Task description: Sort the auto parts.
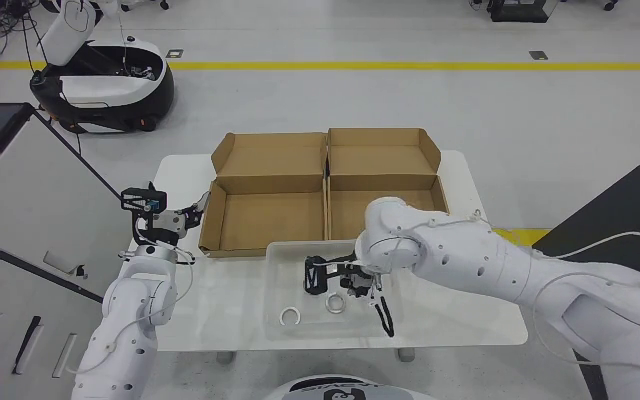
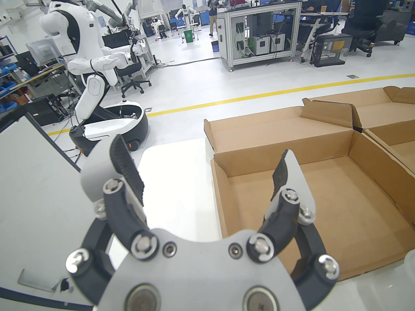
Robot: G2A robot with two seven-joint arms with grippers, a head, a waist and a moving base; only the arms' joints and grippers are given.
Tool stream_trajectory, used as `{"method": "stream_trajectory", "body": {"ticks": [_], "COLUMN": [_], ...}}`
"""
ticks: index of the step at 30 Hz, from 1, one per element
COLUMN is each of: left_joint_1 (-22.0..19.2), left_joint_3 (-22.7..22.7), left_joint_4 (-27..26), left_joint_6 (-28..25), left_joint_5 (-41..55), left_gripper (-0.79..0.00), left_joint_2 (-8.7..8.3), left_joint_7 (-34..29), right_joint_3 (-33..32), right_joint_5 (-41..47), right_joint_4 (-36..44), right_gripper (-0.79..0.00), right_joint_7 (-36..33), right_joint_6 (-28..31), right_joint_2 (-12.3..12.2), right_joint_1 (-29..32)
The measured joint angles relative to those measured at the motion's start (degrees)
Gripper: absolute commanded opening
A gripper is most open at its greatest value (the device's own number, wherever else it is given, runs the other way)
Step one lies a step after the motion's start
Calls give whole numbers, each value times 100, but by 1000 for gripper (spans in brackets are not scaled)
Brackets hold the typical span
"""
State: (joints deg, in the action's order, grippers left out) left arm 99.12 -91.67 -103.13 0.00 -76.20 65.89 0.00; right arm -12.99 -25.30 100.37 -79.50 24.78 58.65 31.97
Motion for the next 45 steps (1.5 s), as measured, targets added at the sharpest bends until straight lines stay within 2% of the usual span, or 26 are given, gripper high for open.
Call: {"method": "stream_trajectory", "body": {"ticks": [7, 12, 17, 20, 22, 32, 41, 45], "left_joint_1": [0, 0, 0, 0, 0, 0, 0, 0], "left_joint_3": [0, 0, 0, 0, 0, 0, 0, 0], "left_joint_4": [0, 0, 0, 0, 0, 0, 0, 0], "left_joint_6": [0, 0, 0, 0, 0, 0, 0, 0], "left_joint_5": [0, 0, 0, 0, 0, 0, 0, 0], "left_gripper": [0, 0, 0, 0, 0, 0, 0, 0], "left_joint_2": [0, 0, 0, 0, 0, 0, 0, 0], "left_joint_7": [0, 0, 0, 0, 0, 0, 0, 0], "right_joint_3": [-631, -1203, -1351, -1383, -1408, -1846, -2813, -2811], "right_joint_5": [821, 1430, 1726, 1773, 1874, 2644, 2988, 2991], "right_joint_4": [199, 0, -198, -345, -341, -58, 461, 459], "right_gripper": [-785, -785, -785, -785, -785, -785, -785, -785], "right_joint_7": [518, 1401, 2556, 3185, 3406, 3976, 4970, 4955], "right_joint_6": [518, 1401, 2556, 3181, 3335, 3321, 3322, 3322], "right_joint_2": [-602, -1144, -1457, -1526, -1539, -1576, -1649, -1649], "right_joint_1": [-11, 327, 649, 660, 633, 494, 910, 913]}}
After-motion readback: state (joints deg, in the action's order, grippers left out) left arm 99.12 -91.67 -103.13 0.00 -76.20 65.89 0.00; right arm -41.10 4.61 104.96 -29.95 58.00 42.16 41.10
